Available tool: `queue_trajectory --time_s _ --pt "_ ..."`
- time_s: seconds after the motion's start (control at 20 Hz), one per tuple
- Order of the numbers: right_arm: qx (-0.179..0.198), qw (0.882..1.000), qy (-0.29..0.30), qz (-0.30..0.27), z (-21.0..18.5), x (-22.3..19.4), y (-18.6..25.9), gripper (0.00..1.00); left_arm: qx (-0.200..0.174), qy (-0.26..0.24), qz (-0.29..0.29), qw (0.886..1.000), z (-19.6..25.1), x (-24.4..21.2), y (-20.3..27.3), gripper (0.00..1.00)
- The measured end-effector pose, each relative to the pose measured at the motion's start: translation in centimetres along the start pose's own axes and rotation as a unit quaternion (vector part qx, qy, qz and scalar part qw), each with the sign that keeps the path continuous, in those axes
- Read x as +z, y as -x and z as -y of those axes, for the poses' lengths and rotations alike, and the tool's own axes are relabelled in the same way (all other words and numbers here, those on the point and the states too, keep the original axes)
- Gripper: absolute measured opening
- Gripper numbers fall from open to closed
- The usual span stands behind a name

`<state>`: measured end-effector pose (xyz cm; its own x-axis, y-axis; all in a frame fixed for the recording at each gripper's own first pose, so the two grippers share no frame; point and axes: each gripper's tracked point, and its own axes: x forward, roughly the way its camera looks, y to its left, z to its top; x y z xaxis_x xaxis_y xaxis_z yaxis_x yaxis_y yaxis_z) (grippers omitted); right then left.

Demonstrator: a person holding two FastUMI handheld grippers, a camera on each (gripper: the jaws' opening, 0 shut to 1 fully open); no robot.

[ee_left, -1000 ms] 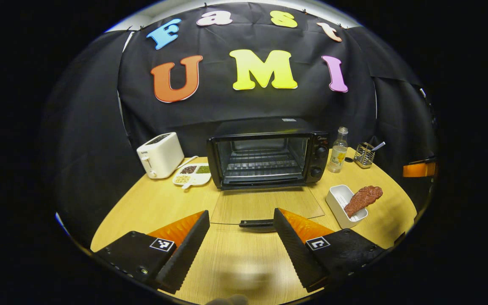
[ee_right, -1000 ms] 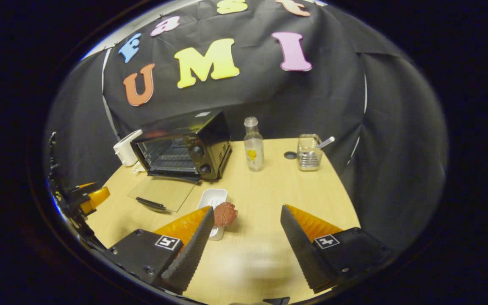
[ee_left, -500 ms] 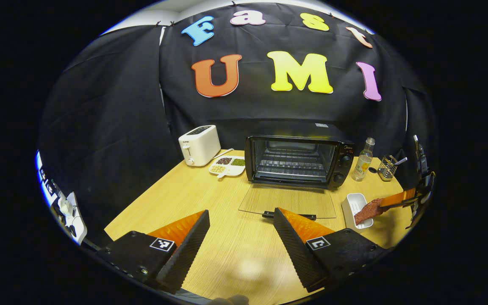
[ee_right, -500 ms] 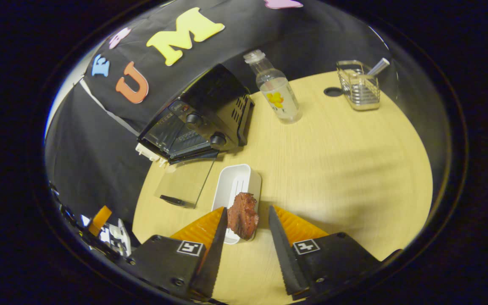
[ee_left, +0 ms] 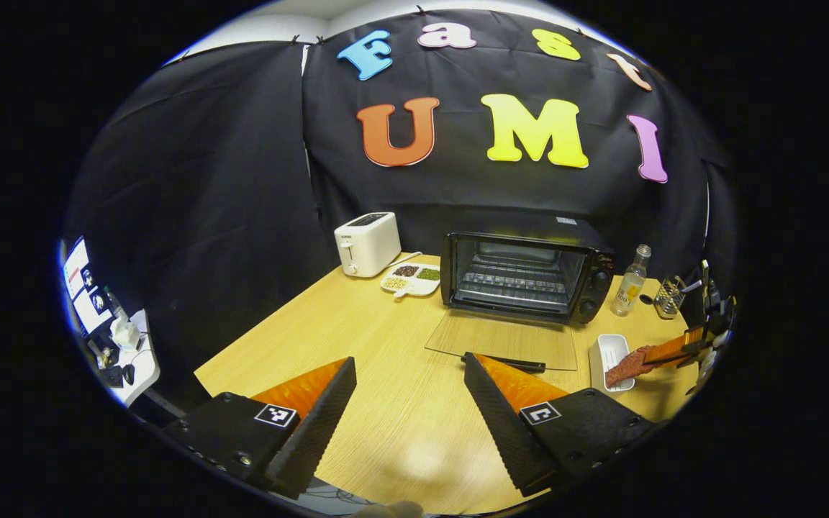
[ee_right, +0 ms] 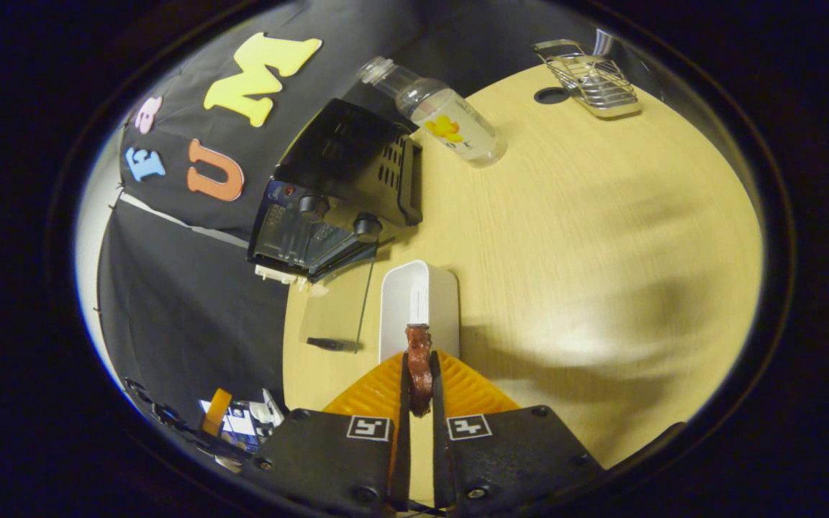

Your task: Open the electric oven with the left hand, put the food in, and close the electric oven.

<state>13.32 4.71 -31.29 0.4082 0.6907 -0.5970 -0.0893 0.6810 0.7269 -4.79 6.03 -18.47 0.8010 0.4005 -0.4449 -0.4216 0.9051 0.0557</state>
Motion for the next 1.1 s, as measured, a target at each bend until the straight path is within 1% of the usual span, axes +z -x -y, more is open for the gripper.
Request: queue_trajectory --time_s 0.15,0.35,0.45,0.6,0.7,0.8,0.9,1.0,1.1 --pt "-0.001 0.999 0.014 0.029 -1.2 0.6 1.5 0.14 -0.011 -0.002 0.011 1.0 0.0 0.4 0.3 0.96" --pt "-0.001 0.997 0.012 0.082 -4.7 0.8 3.1 0.14 -0.039 -0.004 0.027 0.999 -0.9 0.9 1.2 0.97" --pt "0.0 0.993 0.002 0.116 -7.0 0.5 3.4 0.14 -0.056 -0.012 0.033 0.998 -1.9 0.8 2.1 0.97" --pt "-0.001 0.987 -0.027 0.158 -10.3 -1.2 2.8 0.14 -0.075 -0.029 0.035 0.996 -4.9 0.7 3.6 0.97" --pt "0.007 0.981 -0.062 0.186 -12.7 -2.4 1.7 0.14 -0.082 -0.041 0.041 0.995 -6.3 0.8 4.8 0.97" --pt "0.021 0.969 -0.107 0.222 -15.0 -3.0 0.3 0.14 -0.09 -0.051 0.046 0.994 -8.2 1.2 5.6 0.97" --pt "0.031 0.959 -0.143 0.242 -16.9 -3.5 -1.8 0.14 -0.091 -0.062 0.05 0.993 -9.9 1.5 6.3 0.97" --pt "0.041 0.95 -0.162 0.263 -18.8 -3.2 -3.8 0.14 -0.091 -0.068 0.053 0.992 -11.2 1.9 6.8 0.96" --pt "0.04 0.944 -0.166 0.281 -19.7 -2.1 -6.1 0.14 -0.089 -0.065 0.055 0.992 -12.1 2.7 7.1 0.97"
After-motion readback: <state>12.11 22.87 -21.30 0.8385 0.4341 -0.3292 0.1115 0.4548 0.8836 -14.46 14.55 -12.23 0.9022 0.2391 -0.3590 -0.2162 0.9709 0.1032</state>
